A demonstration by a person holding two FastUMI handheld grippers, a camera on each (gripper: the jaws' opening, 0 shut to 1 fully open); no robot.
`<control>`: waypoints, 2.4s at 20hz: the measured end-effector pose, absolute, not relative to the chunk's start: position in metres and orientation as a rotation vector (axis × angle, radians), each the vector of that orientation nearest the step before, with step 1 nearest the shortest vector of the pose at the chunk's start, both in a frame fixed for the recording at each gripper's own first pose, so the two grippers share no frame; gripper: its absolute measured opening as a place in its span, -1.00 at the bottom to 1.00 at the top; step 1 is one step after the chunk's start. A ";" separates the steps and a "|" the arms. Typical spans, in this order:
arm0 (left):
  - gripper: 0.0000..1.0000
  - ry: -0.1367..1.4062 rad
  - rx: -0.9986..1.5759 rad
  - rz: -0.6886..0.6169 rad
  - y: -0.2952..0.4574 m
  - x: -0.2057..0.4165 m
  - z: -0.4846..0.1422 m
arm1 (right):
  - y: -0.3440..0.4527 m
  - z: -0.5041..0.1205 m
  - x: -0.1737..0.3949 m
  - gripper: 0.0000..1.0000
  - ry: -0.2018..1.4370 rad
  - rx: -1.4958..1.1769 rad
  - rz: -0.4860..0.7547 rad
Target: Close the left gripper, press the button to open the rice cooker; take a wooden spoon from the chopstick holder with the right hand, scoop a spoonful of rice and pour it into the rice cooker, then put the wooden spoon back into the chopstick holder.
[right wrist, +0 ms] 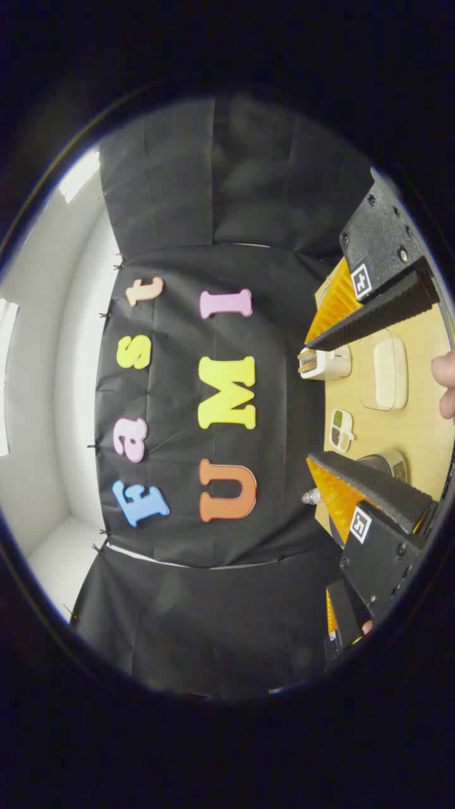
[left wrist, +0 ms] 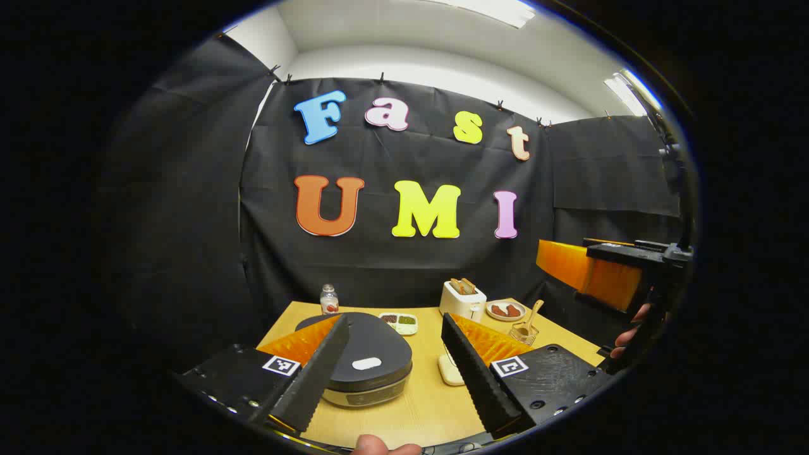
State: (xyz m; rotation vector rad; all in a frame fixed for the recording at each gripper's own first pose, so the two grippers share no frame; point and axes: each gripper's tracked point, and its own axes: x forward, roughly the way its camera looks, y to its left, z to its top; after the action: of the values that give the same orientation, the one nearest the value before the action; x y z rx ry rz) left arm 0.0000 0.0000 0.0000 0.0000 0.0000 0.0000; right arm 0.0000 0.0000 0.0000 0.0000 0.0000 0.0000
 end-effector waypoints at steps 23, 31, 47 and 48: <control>0.89 -0.036 0.018 0.147 -0.005 -0.026 0.022 | -0.066 -0.016 -0.009 1.00 -0.008 0.060 -0.025; 0.89 -0.039 0.021 0.160 -0.019 0.007 0.027 | -0.123 -0.032 0.017 1.00 0.000 0.080 -0.055; 0.55 0.458 -0.170 0.360 0.016 0.084 -0.087 | -0.266 -0.073 0.161 1.00 -0.017 0.060 0.021; 0.58 0.480 -0.178 0.379 0.021 0.089 -0.091 | -0.270 -0.080 0.169 1.00 -0.001 0.070 0.032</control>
State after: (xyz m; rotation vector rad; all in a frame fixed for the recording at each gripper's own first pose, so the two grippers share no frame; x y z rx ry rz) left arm 0.0887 0.0210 -0.0914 -0.1781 0.4797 0.3795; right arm 0.1691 -0.2704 -0.0798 0.0702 -0.0007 0.0323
